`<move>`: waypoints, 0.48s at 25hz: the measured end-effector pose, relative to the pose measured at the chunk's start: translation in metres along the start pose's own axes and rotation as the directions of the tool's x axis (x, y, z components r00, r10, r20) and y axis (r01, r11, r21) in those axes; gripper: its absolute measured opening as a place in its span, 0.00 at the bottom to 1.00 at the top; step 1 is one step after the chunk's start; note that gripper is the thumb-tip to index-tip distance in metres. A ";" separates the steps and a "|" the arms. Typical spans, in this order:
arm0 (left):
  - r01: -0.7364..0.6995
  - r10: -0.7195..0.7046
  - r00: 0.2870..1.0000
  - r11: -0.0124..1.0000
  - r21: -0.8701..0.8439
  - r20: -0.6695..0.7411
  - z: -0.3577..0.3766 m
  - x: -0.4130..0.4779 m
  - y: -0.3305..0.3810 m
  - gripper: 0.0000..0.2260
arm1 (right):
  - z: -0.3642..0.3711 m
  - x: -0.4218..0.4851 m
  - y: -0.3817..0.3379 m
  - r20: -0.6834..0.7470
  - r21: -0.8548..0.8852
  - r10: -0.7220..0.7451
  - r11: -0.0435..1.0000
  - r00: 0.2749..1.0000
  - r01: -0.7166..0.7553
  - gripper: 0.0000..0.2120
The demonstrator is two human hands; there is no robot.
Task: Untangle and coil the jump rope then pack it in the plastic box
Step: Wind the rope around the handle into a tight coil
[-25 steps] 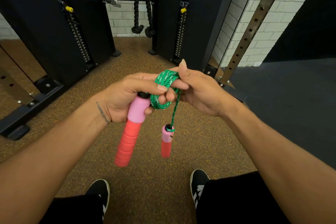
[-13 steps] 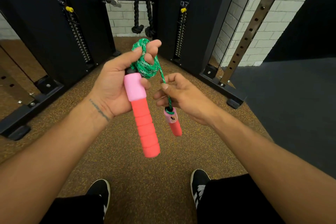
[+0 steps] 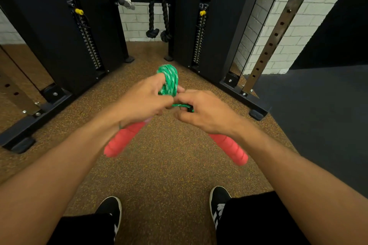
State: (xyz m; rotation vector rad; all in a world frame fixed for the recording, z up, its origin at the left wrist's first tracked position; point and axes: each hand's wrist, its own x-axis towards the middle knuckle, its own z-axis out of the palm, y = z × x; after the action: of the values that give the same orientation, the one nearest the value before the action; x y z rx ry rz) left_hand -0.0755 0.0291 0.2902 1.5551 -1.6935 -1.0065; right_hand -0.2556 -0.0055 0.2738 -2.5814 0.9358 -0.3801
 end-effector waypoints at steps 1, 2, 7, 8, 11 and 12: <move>-0.006 0.000 0.999 0.982 0.189 0.035 0.001 -0.001 0.000 0.10 | -0.002 -0.002 0.001 -0.007 -0.066 -0.020 0.998 1.000 0.019 0.12; -0.027 0.010 0.999 0.945 0.326 0.053 0.001 -0.001 0.002 0.11 | -0.003 -0.004 0.001 -0.010 -0.120 -0.033 0.992 0.999 0.032 0.10; -0.017 -0.057 0.982 0.925 0.380 0.182 -0.001 0.000 0.004 0.13 | 0.000 -0.007 -0.005 -0.150 0.015 0.100 0.995 0.984 -0.099 0.23; 0.008 -0.083 0.978 0.931 0.365 0.192 -0.002 0.000 0.003 0.13 | 0.000 -0.007 -0.004 -0.153 0.037 0.106 0.994 0.982 -0.102 0.29; 0.040 -0.126 0.963 0.940 0.339 0.237 0.000 -0.001 0.004 0.11 | 0.000 -0.005 0.001 0.009 0.069 0.101 0.992 0.995 -0.101 0.44; 0.050 -0.138 0.959 0.942 0.333 0.246 0.001 -0.001 0.003 0.10 | 0.000 -0.005 0.003 0.065 0.059 0.074 0.995 0.995 -0.078 0.43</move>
State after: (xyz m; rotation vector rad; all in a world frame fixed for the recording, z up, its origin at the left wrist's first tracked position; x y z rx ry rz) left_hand -0.0780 0.0301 0.2924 1.7874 -2.0721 -1.0658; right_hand -0.2606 -0.0046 0.2721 -2.4794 0.9811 -0.3005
